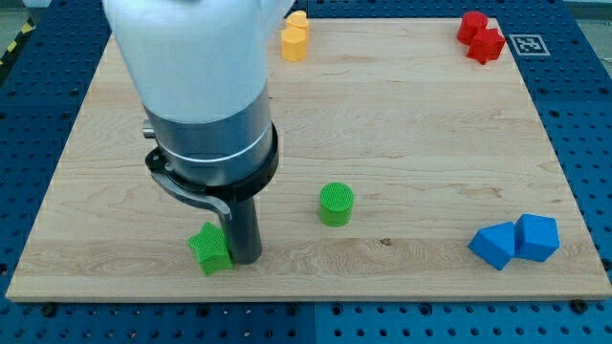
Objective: Push the green star towards the bottom left
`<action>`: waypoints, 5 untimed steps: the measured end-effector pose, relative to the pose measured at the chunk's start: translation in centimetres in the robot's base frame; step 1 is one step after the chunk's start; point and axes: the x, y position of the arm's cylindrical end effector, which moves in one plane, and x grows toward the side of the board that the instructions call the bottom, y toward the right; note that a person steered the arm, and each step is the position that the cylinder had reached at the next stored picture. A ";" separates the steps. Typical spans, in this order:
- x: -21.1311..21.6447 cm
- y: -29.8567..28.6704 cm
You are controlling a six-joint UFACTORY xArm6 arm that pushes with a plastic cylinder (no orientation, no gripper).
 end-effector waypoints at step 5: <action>0.1 -6.9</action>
